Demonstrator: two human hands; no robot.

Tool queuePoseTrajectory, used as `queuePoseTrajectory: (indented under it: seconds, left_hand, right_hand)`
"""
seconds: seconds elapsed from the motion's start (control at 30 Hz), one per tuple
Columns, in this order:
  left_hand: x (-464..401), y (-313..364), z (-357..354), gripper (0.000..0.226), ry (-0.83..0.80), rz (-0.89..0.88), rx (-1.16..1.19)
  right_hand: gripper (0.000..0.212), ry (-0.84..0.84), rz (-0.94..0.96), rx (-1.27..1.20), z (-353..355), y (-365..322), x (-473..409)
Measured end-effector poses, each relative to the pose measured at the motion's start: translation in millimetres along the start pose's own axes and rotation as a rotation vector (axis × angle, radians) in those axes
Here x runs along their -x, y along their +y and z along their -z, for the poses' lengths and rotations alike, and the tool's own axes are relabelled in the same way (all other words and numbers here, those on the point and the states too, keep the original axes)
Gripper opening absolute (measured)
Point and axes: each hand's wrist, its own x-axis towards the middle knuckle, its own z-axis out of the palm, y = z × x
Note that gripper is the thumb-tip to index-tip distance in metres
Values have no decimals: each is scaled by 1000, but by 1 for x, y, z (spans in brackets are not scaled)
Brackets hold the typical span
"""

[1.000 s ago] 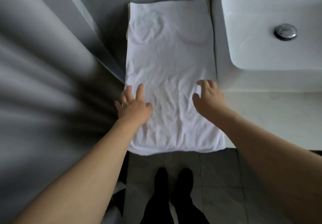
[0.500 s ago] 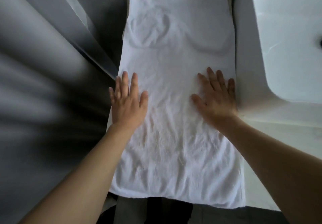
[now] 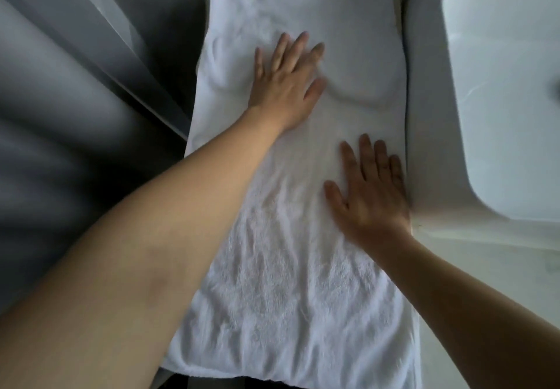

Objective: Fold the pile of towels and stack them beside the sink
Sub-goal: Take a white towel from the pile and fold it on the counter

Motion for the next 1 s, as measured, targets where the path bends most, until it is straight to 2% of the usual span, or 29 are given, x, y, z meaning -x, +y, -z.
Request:
queuePoseTrajectory:
  seconds: [0.07, 0.13, 0.23, 0.3, 0.5, 0.7, 0.87, 1.0]
  left_hand:
    - [-8, 0, -11, 63, -46, 47, 11]
    - [-6, 6, -17, 67, 9, 62, 7]
    - [-18, 24, -14, 70, 142, -77, -58]
    - [-41, 40, -6, 72, 168, -166, -75]
    - [-91, 73, -20, 75, -74, -187, -26]
    - [-120, 68, -14, 67, -77, -186, -1]
    - [-132, 72, -13, 70, -135, -205, -29]
    - [-109, 70, 6, 65, -127, -218, 15]
  right_hand:
    - [73, 17, 26, 14, -1, 0, 1]
    - [73, 12, 18, 34, -2, 0, 1]
    - [73, -3, 1, 41, -3, 0, -2]
    - [73, -10, 2, 45, -3, 0, -2]
    - [72, -11, -3, 40, 1, -2, -2]
    - [72, -27, -15, 42, 1, -1, -4]
    - [72, -11, -10, 26, -1, 0, -5]
    - [72, -24, -15, 41, -1, 0, -4]
